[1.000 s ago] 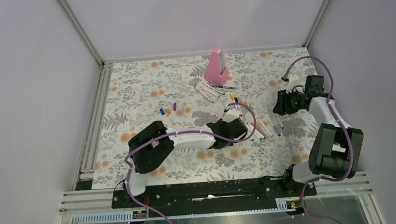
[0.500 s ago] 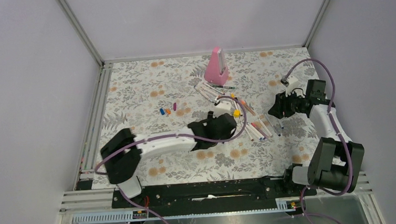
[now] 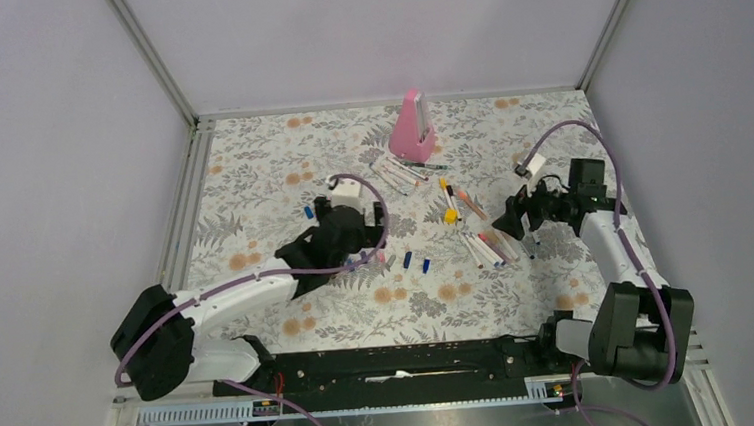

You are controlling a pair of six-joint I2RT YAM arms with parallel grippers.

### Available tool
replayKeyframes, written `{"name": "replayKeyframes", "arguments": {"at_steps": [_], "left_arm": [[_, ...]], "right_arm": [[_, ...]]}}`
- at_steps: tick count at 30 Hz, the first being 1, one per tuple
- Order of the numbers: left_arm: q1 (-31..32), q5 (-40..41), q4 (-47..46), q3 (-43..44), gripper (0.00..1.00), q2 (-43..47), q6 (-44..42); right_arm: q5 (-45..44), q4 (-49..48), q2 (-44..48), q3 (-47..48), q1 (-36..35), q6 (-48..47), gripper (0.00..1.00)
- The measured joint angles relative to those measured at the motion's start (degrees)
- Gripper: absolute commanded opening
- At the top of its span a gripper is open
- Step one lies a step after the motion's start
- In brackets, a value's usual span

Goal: Open the pen caps
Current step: Pick up the pen from the center of the board.

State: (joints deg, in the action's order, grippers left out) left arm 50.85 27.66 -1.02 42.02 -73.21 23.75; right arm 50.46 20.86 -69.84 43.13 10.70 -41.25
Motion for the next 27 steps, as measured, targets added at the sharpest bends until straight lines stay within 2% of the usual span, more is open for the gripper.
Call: {"name": "replayKeyframes", "arguments": {"at_steps": [2,6,9,16,27], "left_arm": [[-2.9,0.5,-4.0,-5.6,0.99,2.6,-1.8],[-2.8,0.6,-12.7,-17.0,0.99,7.9,-4.4],[-2.6,0.7,-15.6,-21.7,0.99,11.3,-5.3],[-2.6,0.7,-22.8,-23.3,0.99,14.9,-5.8],[-2.6,0.6,-24.5,-23.5,0.99,13.8,-5.8]], "right_arm": [[-0.6,1.0,-1.0,1.0,-2.8,-2.2,0.81],[-3.9,2.0,-6.0,5.1,-7.7,-4.7,0.79],[-7.2,3.0,-10.9,9.3,-10.0,-5.3,0.76],[-16.2,4.2,-23.6,20.0,-15.0,-4.2,0.67],[-26.7,5.5,-35.1,26.4,-18.3,0.4,0.52]]}}
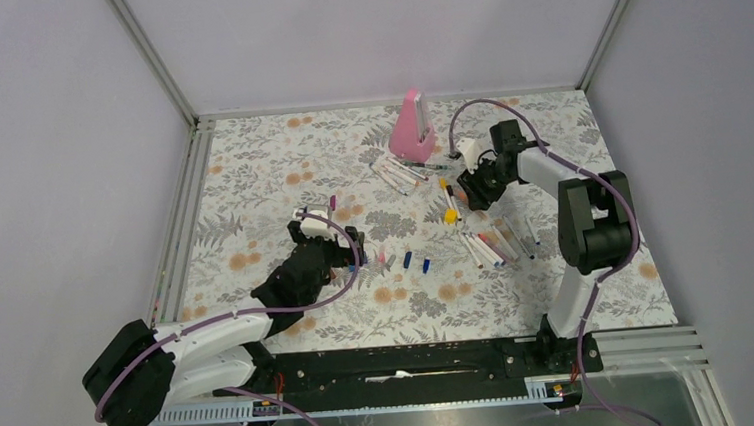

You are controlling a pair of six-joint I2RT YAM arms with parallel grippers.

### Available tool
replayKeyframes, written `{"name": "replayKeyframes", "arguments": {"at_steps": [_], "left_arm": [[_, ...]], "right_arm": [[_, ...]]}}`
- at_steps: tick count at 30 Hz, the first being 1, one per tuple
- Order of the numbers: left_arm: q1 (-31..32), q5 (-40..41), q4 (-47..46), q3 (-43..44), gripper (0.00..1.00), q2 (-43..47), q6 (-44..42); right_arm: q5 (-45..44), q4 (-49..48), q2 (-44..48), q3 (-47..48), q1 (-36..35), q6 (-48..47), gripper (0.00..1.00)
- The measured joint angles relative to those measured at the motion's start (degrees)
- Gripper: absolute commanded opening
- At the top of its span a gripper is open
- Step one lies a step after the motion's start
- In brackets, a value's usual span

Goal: Open the pen caps
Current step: Pick up the pen from the center of the board.

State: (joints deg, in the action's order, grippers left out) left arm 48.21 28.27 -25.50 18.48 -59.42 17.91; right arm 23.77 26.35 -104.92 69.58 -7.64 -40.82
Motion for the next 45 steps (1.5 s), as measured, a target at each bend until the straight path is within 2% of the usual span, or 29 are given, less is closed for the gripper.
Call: {"name": "replayKeyframes", "arguments": {"at_steps": [13,17,20,27,38,45], "left_arm": [[0.0,0.0,-0.4,0.0,0.99,0.0,-0.2],[0.0,-0.3,-0.4,0.0,0.99,0.0,-0.2],[0.0,-0.5,-0.4,0.0,0.99,-0.1,-0.2],[0.0,-0.6,-0.4,0.0,0.99,-0.2,-0.4],[0.0,-0.7,-0.8,0.0,0.99,-0.4,-0.4],[0.0,-0.7,-0.2,0.4,0.99,-3.0,-0.4]], "right_arm": [[-7.5,0.3,-6.5,4.0,-2.8,2.4,0.36],[-8.5,0.2,-7.2,4.9,-2.9,2.5,0.25],[-9.5,0.1,-7.6,5.4,-2.9,2.7,0.21],[-12.0,-0.9,-7.7,5.4,-3.2,3.2,0.00],[-13.0,-3.8,-7.0,4.2,-3.0,5.3,0.00],[-8.1,-5.7,-0.1,-2.8,-0.3,6.7,0.00]]}}
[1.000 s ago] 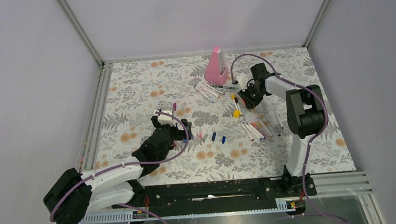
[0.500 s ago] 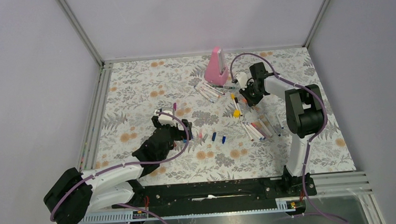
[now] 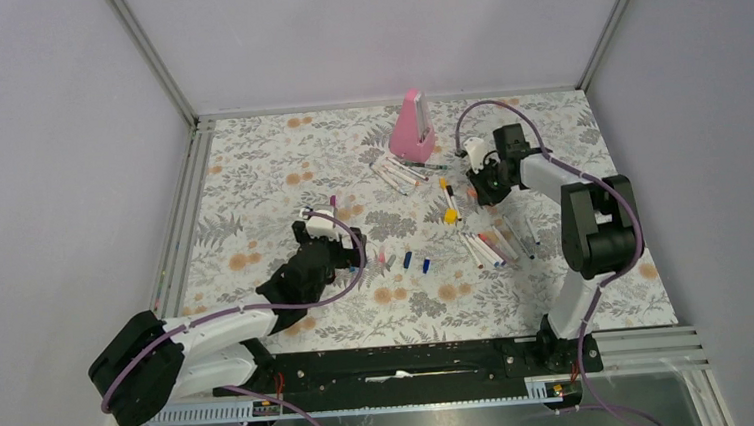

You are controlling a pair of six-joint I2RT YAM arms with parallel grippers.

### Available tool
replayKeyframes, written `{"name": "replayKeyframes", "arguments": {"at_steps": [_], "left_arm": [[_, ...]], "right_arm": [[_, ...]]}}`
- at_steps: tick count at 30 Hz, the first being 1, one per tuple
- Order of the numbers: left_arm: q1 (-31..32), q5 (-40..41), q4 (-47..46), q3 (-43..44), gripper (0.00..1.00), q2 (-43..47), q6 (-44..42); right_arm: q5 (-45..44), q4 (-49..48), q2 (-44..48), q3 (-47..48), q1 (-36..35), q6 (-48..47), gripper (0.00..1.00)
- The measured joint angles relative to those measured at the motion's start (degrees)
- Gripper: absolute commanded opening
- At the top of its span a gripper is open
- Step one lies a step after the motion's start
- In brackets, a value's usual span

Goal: Open the pen caps
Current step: Pick up the pen from the center of the board.

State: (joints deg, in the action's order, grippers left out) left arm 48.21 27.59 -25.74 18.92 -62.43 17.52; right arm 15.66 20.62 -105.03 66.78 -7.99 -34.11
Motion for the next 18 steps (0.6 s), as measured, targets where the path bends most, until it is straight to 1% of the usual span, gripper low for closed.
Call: {"name": "replayKeyframes", "arguments": {"at_steps": [4,9,12,15,18], "left_arm": [[0.0,0.0,0.6,1.1,0.99,-1.6,0.0],[0.0,0.0,2.7,3.7,0.99,-3.7,0.0],[0.0,-0.4,7.5,7.1,0.99,-3.9,0.7],[0.4,-2.8,11.8,11.1,0.99,-2.2,3.3],[1.4,-6.5,12.0,12.3,0.99,3.0,7.2]], "right_arm": [[5.2,-0.9,4.9,-2.4,2.6,0.7,0.00],[14.1,-2.0,12.2,-6.1,5.6,1.8,0.00],[20.7,-2.2,18.3,-9.6,6.7,2.5,0.00],[27.6,-2.3,24.9,-13.3,7.3,3.0,0.00],[34.5,-2.7,30.8,-16.8,7.4,4.1,0.00]]}}
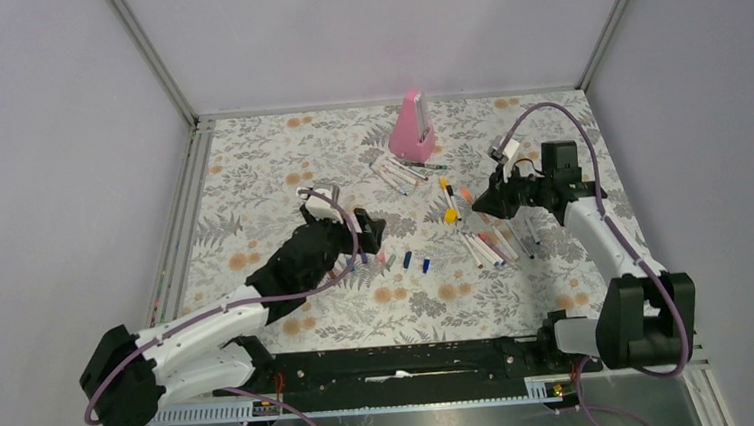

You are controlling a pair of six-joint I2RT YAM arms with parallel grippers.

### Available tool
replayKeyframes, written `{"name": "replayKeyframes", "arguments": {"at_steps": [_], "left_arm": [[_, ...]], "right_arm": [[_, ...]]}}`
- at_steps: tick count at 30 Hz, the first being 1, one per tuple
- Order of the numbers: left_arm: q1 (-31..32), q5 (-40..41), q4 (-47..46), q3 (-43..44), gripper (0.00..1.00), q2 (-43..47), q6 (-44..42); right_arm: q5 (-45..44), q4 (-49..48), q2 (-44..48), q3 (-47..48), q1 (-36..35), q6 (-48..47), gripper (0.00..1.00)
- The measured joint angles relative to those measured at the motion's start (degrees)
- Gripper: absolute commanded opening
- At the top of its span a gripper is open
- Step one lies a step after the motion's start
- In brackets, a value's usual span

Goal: Open the pen caps
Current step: Pick up the pen from the center of the board, then open the pen cap from the pen.

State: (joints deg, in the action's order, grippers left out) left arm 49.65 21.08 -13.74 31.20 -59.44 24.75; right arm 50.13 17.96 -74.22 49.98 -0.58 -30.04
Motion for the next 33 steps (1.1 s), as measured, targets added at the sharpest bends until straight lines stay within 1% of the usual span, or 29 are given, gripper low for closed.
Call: {"name": "replayKeyframes", "arguments": {"at_steps": [3,6,10,14,18,21,26,28,33], "left_arm": [[0.5,-4.8,-3.0,-0.1,0.99,3.7,5.4],[0.7,-8.2,-8.6,-0.1,0.99,3.0,10.0],[1.8,-10.9,-15.1,0.6,0.99,-2.8,14.8],[3.0,-11.8,-18.0,3.8,0.99,-11.0,18.6],[4.1,-11.5,-20.2,7.7,0.98,-17.0,22.0],[5.1,-10.4,-21.1,10.4,0.94,-20.0,23.6],[6.2,-9.2,-21.5,14.1,0.82,-24.3,25.3],[6.5,-8.9,-21.6,15.0,0.80,-25.6,26.0],[7.3,-7.5,-20.4,17.4,0.66,-28.3,26.6]], "right_arm": [[5.7,-1.4,3.4,-2.6,0.0,2.3,0.00],[11.0,-3.8,4.7,-5.2,0.0,5.9,0.00],[16.3,-8.0,4.6,-7.5,0.0,11.5,0.00],[20.2,-12.6,4.0,-8.6,0.0,17.1,0.00],[22.2,-16.0,3.7,-9.0,0.0,20.8,0.00],[23.2,-18.1,3.3,-9.1,0.0,23.0,0.00],[23.9,-19.5,2.0,-9.3,0.0,25.1,0.00],[24.1,-19.6,1.7,-9.4,0.0,25.5,0.00],[24.2,-20.0,1.2,-9.4,-0.1,26.0,0.00]]}}
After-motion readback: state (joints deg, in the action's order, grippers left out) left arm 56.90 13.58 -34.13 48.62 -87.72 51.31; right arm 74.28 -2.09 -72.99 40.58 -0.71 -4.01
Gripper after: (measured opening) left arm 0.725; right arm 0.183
